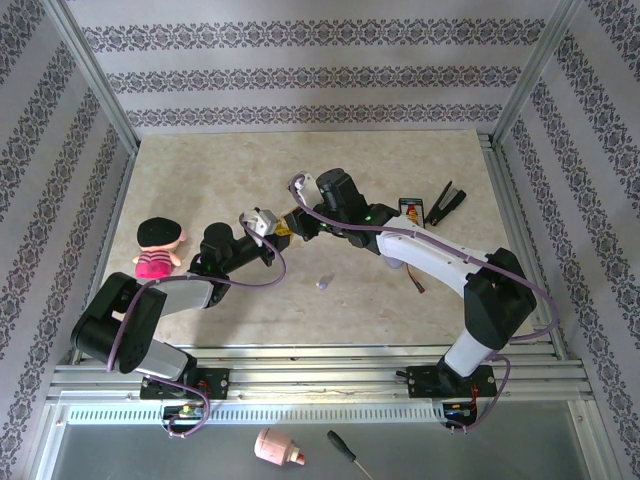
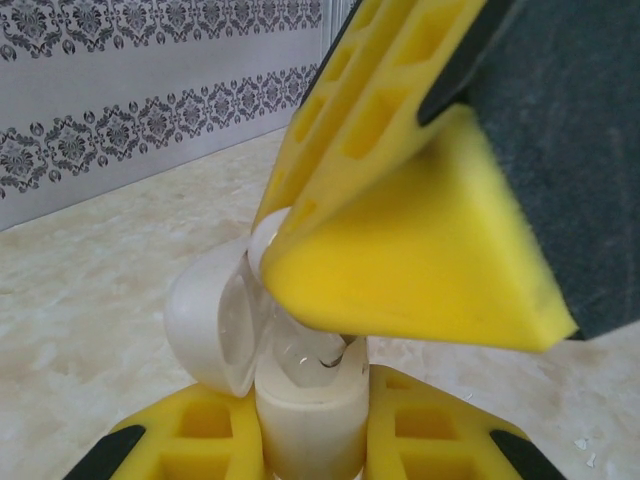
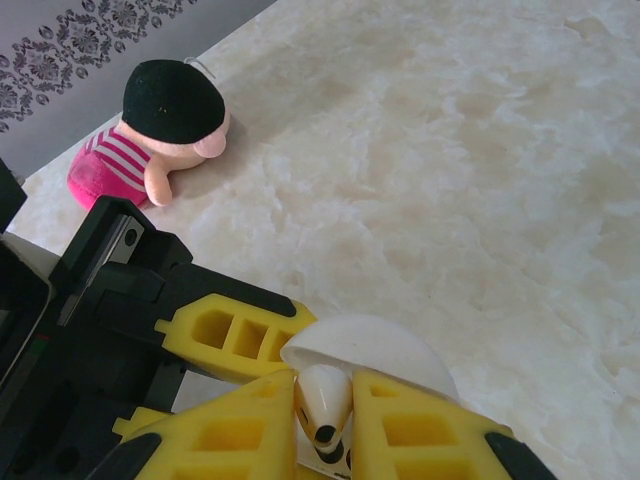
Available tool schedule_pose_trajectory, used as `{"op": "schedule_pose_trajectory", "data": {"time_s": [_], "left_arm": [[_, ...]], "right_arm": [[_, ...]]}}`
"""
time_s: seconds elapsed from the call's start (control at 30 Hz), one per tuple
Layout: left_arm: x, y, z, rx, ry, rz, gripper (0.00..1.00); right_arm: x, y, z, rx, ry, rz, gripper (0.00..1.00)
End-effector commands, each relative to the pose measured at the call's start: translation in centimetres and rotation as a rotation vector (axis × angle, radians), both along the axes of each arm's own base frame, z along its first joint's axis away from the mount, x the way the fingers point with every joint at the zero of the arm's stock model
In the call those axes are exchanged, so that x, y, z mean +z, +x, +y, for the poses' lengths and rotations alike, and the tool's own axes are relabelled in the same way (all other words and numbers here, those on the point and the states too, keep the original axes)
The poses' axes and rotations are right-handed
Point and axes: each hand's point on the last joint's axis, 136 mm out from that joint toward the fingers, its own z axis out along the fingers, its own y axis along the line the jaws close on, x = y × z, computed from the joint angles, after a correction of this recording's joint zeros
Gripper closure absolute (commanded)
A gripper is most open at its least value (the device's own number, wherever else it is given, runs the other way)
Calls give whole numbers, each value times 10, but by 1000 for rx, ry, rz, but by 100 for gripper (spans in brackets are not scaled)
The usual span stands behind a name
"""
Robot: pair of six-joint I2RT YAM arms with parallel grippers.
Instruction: Insert wireless bluetooth earbuds into charging case
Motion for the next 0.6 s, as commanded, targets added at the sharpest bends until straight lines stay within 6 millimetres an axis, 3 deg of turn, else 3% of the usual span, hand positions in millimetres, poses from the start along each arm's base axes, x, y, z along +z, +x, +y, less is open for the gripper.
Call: {"op": "schedule_pose_trajectory", "data": {"time_s": [0.0,0.57], "left_arm": [[24,7,-4,20,-63,-32,100],[36,9,-6,16,-128,-16,100]], "right_arm": [[-2,-4,-5,-3,-22,-22,83],[-16,-7,-8,-15,-29,8,83]]}}
